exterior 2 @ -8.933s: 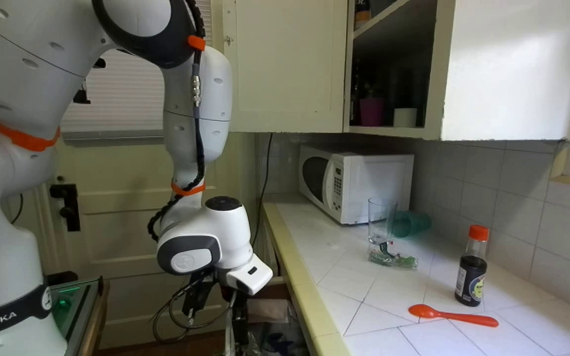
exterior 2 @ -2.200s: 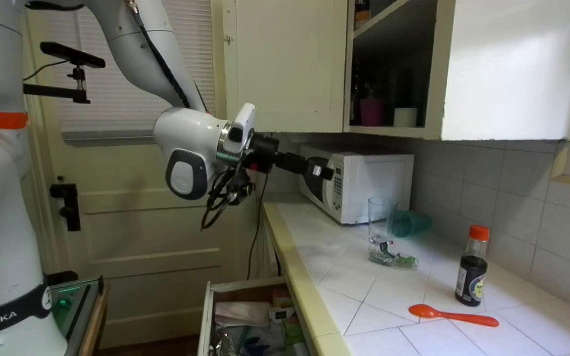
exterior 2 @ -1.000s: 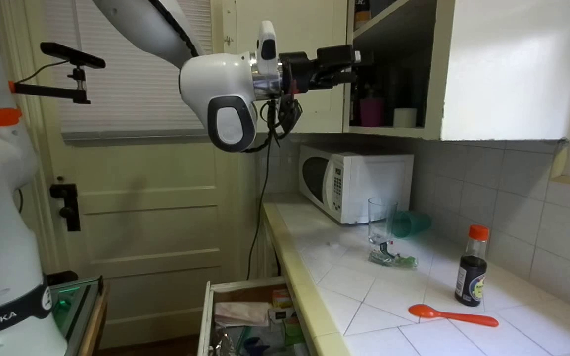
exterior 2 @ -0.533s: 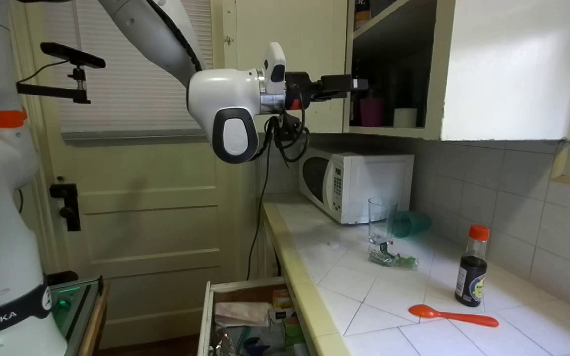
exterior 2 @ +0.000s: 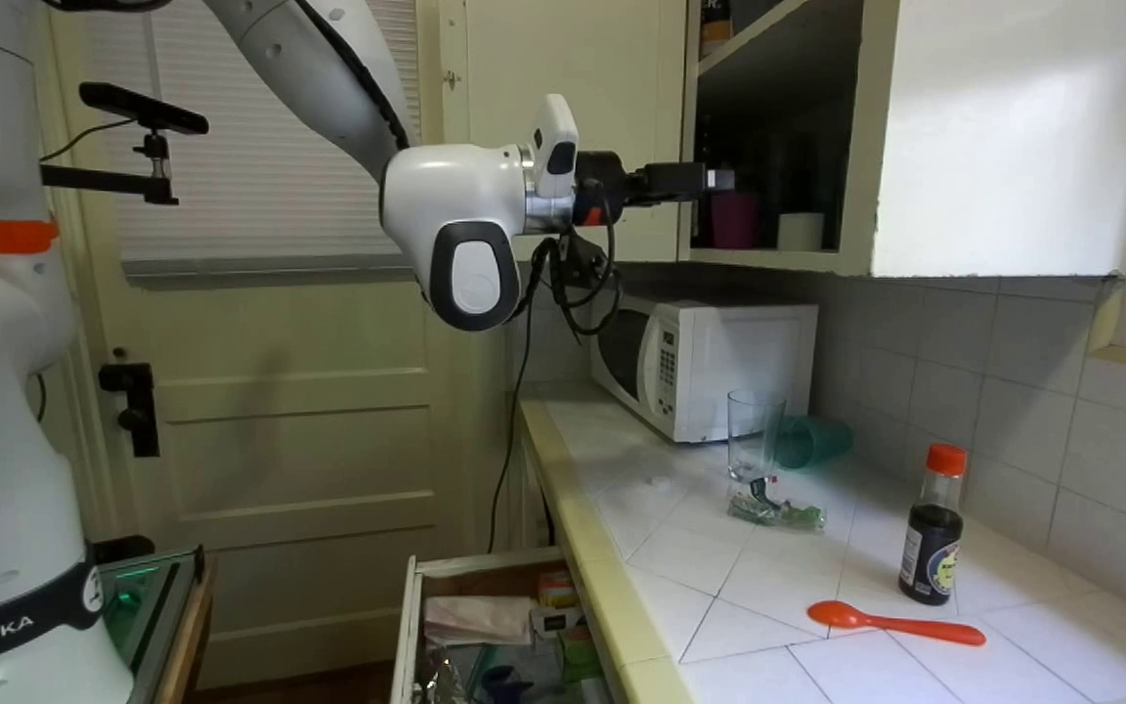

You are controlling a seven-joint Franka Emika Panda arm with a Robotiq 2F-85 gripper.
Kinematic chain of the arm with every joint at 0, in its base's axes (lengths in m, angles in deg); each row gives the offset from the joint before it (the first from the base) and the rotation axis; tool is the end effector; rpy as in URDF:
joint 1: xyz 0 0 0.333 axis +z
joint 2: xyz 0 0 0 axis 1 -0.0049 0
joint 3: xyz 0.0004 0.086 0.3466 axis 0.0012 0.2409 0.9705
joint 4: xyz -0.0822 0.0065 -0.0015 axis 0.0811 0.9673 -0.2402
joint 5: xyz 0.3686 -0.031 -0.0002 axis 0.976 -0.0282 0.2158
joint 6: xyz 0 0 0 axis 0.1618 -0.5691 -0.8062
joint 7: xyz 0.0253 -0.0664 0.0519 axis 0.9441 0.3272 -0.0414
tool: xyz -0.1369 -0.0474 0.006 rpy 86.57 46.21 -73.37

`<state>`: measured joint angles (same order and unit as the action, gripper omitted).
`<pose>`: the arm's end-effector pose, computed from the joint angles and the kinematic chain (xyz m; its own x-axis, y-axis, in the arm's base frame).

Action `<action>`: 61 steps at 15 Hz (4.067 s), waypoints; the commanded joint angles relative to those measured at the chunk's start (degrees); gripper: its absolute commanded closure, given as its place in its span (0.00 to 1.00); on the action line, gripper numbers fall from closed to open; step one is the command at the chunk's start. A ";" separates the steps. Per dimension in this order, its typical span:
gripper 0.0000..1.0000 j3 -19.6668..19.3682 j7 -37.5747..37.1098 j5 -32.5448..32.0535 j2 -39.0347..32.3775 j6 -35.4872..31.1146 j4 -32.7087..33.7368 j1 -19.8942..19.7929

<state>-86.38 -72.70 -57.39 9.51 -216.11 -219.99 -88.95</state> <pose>0.5118 -0.0362 0.5279 -0.0704 0.0649 0.9954 -0.1943 -0.9797 0.0501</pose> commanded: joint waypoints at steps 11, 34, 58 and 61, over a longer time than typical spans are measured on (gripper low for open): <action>0.00 0.33 -6.26 -3.95 -11.97 5.25 16.53 -0.22; 0.00 0.82 -9.38 -2.52 -24.32 14.78 35.27 0.47; 0.61 0.52 -8.91 -2.40 -29.82 20.55 44.97 1.37; 0.61 -0.26 -6.60 -1.45 -27.63 18.80 41.11 2.59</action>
<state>-85.55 -81.11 -59.79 -19.63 -196.80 -175.87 -87.80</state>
